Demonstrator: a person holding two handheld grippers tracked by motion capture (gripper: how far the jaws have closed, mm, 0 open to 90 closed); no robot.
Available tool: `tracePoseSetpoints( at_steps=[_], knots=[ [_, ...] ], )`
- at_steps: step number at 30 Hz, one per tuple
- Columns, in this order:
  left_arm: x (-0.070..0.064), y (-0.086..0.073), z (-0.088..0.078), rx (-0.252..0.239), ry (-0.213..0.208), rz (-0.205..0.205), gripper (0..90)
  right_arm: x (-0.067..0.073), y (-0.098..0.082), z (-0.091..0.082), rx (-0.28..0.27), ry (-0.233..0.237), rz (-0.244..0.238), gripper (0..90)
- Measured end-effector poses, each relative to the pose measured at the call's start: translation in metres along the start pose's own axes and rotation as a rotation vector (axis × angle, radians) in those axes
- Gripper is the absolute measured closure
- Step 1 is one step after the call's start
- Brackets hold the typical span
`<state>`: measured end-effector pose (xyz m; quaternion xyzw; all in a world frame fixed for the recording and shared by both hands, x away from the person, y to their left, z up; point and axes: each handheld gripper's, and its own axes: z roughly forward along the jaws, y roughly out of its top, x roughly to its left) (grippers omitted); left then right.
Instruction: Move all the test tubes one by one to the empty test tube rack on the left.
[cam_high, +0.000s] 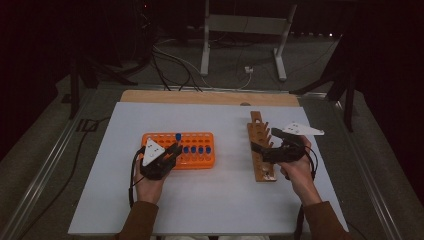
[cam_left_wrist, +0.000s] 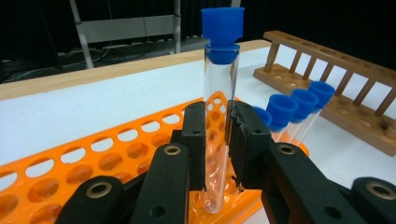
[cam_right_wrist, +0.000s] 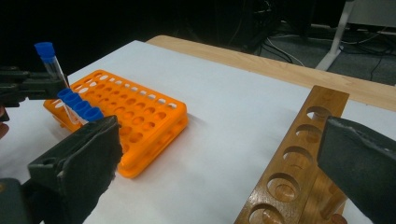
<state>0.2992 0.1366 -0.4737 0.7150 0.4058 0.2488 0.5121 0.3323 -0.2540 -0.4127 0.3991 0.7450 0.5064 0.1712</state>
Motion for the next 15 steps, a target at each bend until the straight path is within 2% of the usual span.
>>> tracePoseSetpoints(
  at_steps=[7, 10, 15],
  knots=[
    [0.0, -0.004, 0.003, -0.013, -0.003, 0.007, 78.3, 0.0, -0.004, 0.001, 0.002, 0.002, 0.004, 0.1],
    [0.001, -0.007, 0.006, 0.001, 0.0, 0.013, 78.4, 0.0, -0.005, 0.001, 0.002, 0.004, 0.008, 0.1],
    [0.002, -0.016, 0.01, 0.053, 0.001, 0.026, 78.4, 0.0, -0.006, 0.0, 0.001, 0.005, 0.008, 0.1]
  ],
)
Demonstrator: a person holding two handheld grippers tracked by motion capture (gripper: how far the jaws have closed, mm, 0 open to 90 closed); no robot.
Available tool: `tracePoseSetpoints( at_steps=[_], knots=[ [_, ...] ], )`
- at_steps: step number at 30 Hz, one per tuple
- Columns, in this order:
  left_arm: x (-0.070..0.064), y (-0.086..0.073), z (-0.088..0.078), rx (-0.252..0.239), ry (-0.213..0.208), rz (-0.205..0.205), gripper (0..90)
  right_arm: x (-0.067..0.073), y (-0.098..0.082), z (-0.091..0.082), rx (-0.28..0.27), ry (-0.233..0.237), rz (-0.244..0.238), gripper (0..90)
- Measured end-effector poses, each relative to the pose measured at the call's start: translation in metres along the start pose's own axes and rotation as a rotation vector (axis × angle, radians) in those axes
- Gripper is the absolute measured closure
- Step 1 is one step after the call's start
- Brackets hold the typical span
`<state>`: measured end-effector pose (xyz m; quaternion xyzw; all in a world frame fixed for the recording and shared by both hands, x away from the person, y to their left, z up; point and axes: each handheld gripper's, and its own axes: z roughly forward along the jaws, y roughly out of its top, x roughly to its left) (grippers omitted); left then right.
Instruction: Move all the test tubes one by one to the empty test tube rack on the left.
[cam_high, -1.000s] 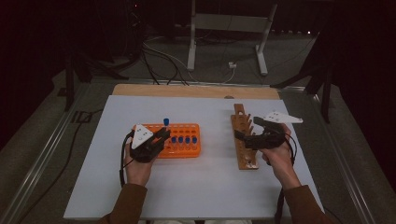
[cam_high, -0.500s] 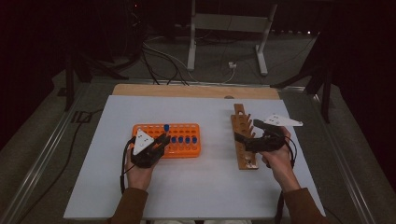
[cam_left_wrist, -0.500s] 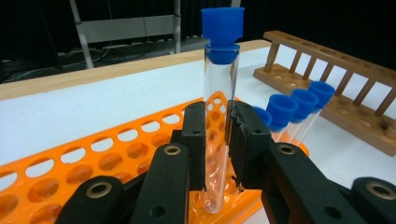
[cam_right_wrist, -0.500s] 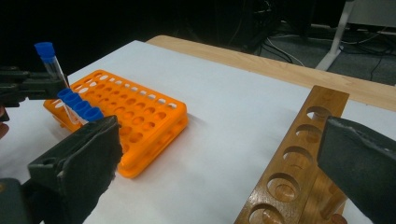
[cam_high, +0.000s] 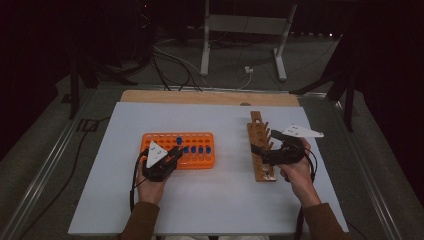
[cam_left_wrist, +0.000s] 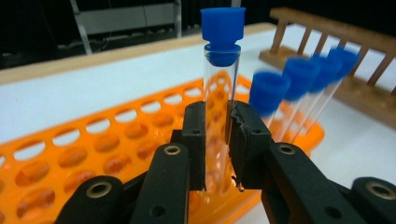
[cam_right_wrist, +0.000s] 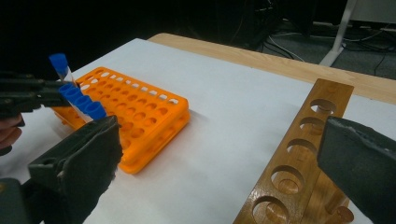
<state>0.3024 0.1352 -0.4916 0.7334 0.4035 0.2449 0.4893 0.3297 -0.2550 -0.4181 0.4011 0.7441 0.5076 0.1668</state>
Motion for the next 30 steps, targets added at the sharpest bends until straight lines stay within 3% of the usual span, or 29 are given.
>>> tracePoseSetpoints(
  at_steps=[10, 19, 24, 28, 30],
  knots=[
    [-0.001, -0.005, -0.001, 0.081, -0.012, 0.063, 78.7, -0.001, -0.01, -0.001, 0.021, -0.003, -0.007, 0.1],
    [-0.004, -0.008, 0.004, 0.121, -0.001, 0.085, 78.8, 0.001, -0.015, -0.003, 0.03, 0.0, -0.018, 0.1],
    [-0.003, -0.008, 0.005, 0.123, -0.001, 0.075, 78.7, 0.004, -0.018, -0.004, 0.03, -0.004, -0.025, 0.1],
    [-0.002, -0.007, 0.005, 0.126, -0.007, 0.042, 78.0, 0.008, -0.023, -0.005, 0.024, -0.009, -0.043, 0.1],
    [-0.001, -0.008, 0.004, 0.127, -0.009, 0.029, 73.3, 0.01, -0.026, -0.006, 0.021, -0.008, -0.048, 0.1]
  ],
)
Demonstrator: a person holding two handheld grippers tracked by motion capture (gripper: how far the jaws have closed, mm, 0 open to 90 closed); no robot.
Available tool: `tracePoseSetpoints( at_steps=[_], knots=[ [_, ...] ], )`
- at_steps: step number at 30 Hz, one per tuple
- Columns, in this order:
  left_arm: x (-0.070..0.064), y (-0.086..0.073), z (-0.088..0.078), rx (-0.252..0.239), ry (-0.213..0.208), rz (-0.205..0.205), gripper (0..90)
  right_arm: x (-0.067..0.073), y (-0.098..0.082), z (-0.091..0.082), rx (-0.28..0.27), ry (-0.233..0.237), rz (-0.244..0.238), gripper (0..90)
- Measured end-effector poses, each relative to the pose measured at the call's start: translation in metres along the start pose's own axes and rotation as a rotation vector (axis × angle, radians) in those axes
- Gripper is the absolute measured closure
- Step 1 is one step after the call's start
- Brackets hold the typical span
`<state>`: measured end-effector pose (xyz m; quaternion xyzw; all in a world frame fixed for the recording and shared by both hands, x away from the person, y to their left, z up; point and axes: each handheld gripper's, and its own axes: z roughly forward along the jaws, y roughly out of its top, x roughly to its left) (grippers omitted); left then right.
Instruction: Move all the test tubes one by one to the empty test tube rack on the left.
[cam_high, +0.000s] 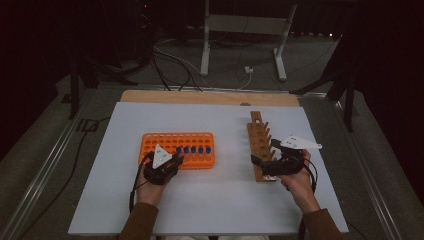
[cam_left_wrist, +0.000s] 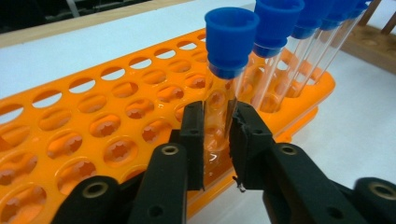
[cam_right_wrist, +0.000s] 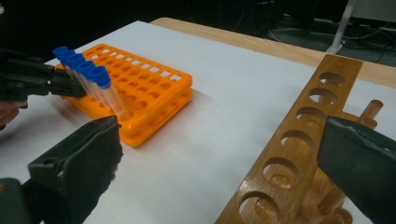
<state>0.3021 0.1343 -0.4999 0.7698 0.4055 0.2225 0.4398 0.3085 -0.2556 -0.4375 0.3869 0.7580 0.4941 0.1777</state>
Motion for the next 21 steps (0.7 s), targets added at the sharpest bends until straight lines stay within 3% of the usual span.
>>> tracePoseSetpoints(
  at_steps=[4, 14, 21],
  knots=[
    [0.003, 0.002, -0.009, -0.018, 0.008, -0.015, 61.2, 0.002, -0.005, -0.003, -0.012, -0.004, -0.006, 0.1],
    [0.019, 0.011, -0.06, -0.174, 0.023, -0.066, 31.9, 0.006, -0.012, -0.014, -0.067, -0.01, -0.013, 0.1],
    [0.03, 0.004, -0.088, -0.237, 0.089, -0.074, 17.0, 0.01, -0.022, -0.02, -0.092, -0.031, -0.023, 0.1]
  ],
)
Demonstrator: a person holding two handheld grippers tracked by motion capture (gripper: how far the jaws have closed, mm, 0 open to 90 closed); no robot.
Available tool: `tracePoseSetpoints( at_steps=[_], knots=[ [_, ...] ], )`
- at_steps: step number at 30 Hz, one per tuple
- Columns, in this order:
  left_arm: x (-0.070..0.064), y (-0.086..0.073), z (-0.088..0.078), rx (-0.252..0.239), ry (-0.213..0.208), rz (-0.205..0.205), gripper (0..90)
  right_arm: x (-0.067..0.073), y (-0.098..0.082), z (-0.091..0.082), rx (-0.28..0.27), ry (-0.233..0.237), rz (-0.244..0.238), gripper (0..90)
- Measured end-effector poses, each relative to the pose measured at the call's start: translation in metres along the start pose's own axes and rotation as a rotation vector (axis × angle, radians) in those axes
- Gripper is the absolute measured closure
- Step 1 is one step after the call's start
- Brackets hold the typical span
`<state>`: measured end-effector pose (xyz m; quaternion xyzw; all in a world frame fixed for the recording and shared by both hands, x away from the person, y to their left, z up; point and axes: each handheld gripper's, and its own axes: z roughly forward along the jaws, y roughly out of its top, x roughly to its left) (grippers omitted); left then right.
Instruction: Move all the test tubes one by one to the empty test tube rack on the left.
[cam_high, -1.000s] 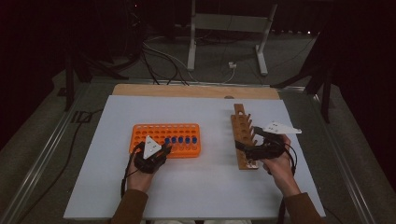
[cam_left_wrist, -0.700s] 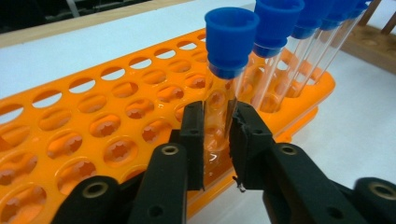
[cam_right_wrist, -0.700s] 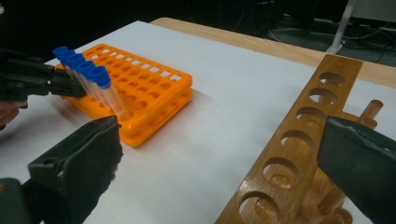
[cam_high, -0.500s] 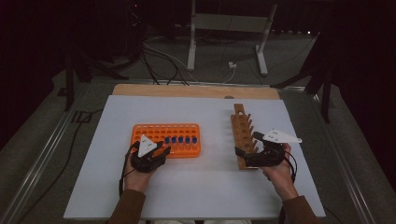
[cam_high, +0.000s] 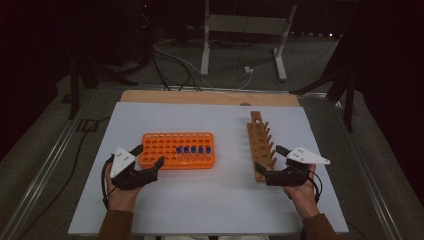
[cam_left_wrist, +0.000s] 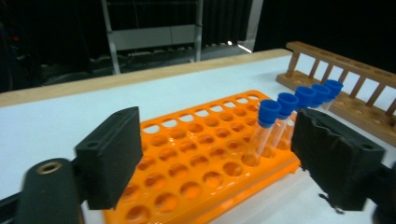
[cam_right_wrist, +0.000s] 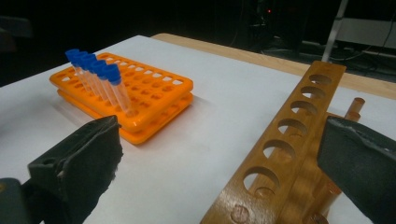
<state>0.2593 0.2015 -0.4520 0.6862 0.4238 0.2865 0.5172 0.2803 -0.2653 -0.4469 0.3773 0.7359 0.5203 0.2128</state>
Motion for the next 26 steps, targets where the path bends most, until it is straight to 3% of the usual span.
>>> tracePoseSetpoints(
  at_steps=[8, 16, 26],
  knots=[
    [0.008, -0.006, -0.015, -0.001, 0.022, 0.002, 1.8, -0.004, -0.012, -0.013, -0.049, -0.021, 0.027, 0.1],
    [0.015, -0.013, -0.024, -0.001, 0.049, 0.001, 0.8, -0.009, -0.017, -0.022, -0.078, -0.035, 0.051, 0.1],
    [0.019, -0.021, -0.023, 0.009, 0.052, -0.021, 0.8, -0.009, -0.018, -0.018, -0.044, -0.054, 0.046, 0.1]
  ],
)
